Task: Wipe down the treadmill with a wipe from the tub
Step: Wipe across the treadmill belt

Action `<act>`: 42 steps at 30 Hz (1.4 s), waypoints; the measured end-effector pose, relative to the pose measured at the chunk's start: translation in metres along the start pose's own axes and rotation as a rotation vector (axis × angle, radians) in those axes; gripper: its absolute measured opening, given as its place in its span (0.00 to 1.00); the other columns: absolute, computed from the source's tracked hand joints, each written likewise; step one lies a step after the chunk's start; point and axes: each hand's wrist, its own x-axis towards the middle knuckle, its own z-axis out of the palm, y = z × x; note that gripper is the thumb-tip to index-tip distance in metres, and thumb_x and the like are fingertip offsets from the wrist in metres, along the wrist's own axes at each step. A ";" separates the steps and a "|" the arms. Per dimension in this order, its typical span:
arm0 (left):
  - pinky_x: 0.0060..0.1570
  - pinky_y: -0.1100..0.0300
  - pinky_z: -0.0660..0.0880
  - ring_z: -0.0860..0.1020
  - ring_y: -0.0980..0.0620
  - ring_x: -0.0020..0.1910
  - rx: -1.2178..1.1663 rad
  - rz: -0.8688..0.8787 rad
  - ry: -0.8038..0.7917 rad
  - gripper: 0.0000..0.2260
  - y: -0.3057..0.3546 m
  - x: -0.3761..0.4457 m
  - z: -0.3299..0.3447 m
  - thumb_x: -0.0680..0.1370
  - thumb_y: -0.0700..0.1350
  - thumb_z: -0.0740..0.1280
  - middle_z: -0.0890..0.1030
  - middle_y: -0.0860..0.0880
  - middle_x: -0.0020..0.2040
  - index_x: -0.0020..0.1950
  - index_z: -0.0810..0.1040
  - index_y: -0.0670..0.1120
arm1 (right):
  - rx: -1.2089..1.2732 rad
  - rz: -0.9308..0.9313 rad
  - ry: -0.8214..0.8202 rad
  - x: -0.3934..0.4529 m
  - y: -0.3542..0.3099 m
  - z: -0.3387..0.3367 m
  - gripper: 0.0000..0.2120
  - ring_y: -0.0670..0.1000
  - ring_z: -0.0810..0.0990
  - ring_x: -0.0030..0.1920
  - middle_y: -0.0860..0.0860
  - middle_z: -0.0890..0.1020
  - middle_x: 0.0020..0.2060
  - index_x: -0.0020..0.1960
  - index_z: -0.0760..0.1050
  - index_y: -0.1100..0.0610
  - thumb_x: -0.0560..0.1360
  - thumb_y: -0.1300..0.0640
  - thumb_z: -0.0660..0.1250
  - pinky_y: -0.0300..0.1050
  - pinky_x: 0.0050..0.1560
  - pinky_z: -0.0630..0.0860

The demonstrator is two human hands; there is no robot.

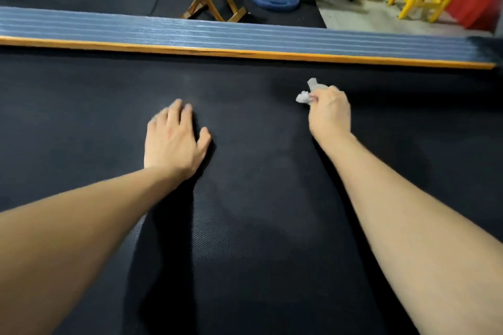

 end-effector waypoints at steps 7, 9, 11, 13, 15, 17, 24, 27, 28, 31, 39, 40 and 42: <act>0.80 0.47 0.43 0.47 0.46 0.83 0.016 -0.050 -0.066 0.34 -0.012 -0.101 -0.001 0.79 0.63 0.44 0.50 0.47 0.84 0.84 0.51 0.51 | 0.142 -0.524 -0.215 -0.063 -0.180 0.057 0.04 0.55 0.77 0.43 0.52 0.81 0.41 0.51 0.77 0.52 0.77 0.53 0.67 0.47 0.41 0.71; 0.80 0.47 0.43 0.46 0.47 0.83 0.027 -0.057 -0.063 0.35 -0.013 -0.096 0.002 0.79 0.64 0.44 0.50 0.48 0.84 0.84 0.50 0.51 | 0.164 -0.565 -0.164 -0.056 -0.158 0.063 0.04 0.56 0.78 0.44 0.51 0.80 0.43 0.52 0.76 0.51 0.80 0.54 0.65 0.49 0.44 0.76; 0.80 0.48 0.42 0.46 0.47 0.83 0.025 -0.057 -0.058 0.34 -0.011 -0.097 0.002 0.79 0.64 0.44 0.50 0.48 0.84 0.84 0.50 0.51 | 0.032 -0.480 -0.091 -0.044 -0.104 0.046 0.07 0.57 0.80 0.47 0.53 0.82 0.45 0.52 0.79 0.55 0.79 0.59 0.63 0.45 0.44 0.74; 0.80 0.47 0.42 0.46 0.46 0.83 0.027 -0.057 -0.064 0.34 -0.011 -0.100 0.003 0.79 0.64 0.44 0.50 0.48 0.84 0.84 0.50 0.51 | -0.026 -0.254 0.005 -0.034 -0.031 0.020 0.10 0.54 0.80 0.48 0.51 0.83 0.45 0.53 0.83 0.56 0.80 0.58 0.63 0.43 0.43 0.69; 0.80 0.47 0.43 0.47 0.46 0.83 0.034 -0.055 -0.066 0.34 -0.012 -0.099 0.003 0.79 0.63 0.44 0.51 0.47 0.84 0.84 0.50 0.51 | -0.078 -0.032 0.067 -0.037 0.023 -0.008 0.12 0.54 0.79 0.52 0.52 0.84 0.49 0.58 0.83 0.55 0.82 0.55 0.62 0.43 0.45 0.69; 0.80 0.47 0.43 0.48 0.45 0.83 0.045 -0.061 -0.059 0.34 -0.010 -0.098 0.002 0.79 0.63 0.44 0.51 0.47 0.84 0.84 0.51 0.51 | -0.109 0.012 0.040 -0.041 0.020 -0.010 0.12 0.61 0.78 0.54 0.59 0.82 0.51 0.56 0.83 0.59 0.80 0.61 0.62 0.46 0.47 0.68; 0.80 0.47 0.44 0.50 0.44 0.82 0.013 -0.041 -0.070 0.34 -0.011 -0.098 -0.003 0.80 0.62 0.47 0.53 0.45 0.83 0.83 0.53 0.48 | 0.042 -0.672 -0.242 -0.099 -0.163 0.034 0.15 0.54 0.78 0.53 0.51 0.81 0.56 0.60 0.78 0.50 0.82 0.49 0.56 0.45 0.51 0.72; 0.80 0.47 0.47 0.53 0.42 0.81 -0.038 -0.055 -0.058 0.30 -0.010 -0.105 -0.008 0.83 0.57 0.55 0.57 0.42 0.82 0.82 0.58 0.44 | 0.062 -0.635 -0.204 -0.088 -0.106 0.015 0.09 0.46 0.79 0.49 0.42 0.80 0.44 0.57 0.78 0.44 0.80 0.47 0.62 0.43 0.46 0.71; 0.80 0.46 0.48 0.54 0.41 0.81 -0.053 -0.061 -0.054 0.29 -0.009 -0.109 -0.011 0.83 0.56 0.57 0.58 0.41 0.82 0.81 0.59 0.43 | 0.019 -0.564 -0.125 -0.080 -0.070 0.005 0.09 0.39 0.80 0.45 0.38 0.82 0.41 0.55 0.80 0.43 0.79 0.45 0.63 0.39 0.44 0.69; 0.79 0.42 0.48 0.55 0.42 0.81 0.008 -0.056 -0.120 0.30 -0.009 -0.128 -0.026 0.83 0.58 0.56 0.57 0.44 0.82 0.82 0.58 0.47 | -0.075 -0.143 -0.058 -0.065 0.020 -0.023 0.15 0.41 0.80 0.47 0.43 0.85 0.43 0.53 0.84 0.50 0.82 0.45 0.61 0.37 0.41 0.66; 0.78 0.37 0.40 0.40 0.49 0.82 0.013 -0.119 -0.448 0.52 -0.018 -0.183 -0.047 0.64 0.84 0.46 0.39 0.55 0.83 0.82 0.40 0.60 | 0.190 -0.519 -0.212 -0.124 -0.124 0.007 0.05 0.43 0.76 0.38 0.46 0.77 0.35 0.45 0.75 0.49 0.79 0.52 0.64 0.37 0.35 0.63; 0.78 0.37 0.39 0.39 0.50 0.82 -0.005 -0.123 -0.453 0.53 -0.019 -0.184 -0.045 0.62 0.84 0.44 0.38 0.55 0.83 0.82 0.39 0.61 | 0.187 -0.546 -0.272 -0.133 -0.135 0.017 0.04 0.48 0.75 0.41 0.46 0.75 0.39 0.52 0.75 0.47 0.81 0.50 0.62 0.39 0.38 0.64; 0.78 0.37 0.38 0.39 0.50 0.82 -0.013 -0.118 -0.435 0.54 -0.022 -0.182 -0.042 0.60 0.84 0.43 0.38 0.55 0.83 0.82 0.39 0.61 | 0.165 -0.582 -0.247 -0.129 -0.127 0.020 0.13 0.52 0.74 0.44 0.48 0.77 0.42 0.62 0.75 0.46 0.81 0.46 0.57 0.43 0.41 0.65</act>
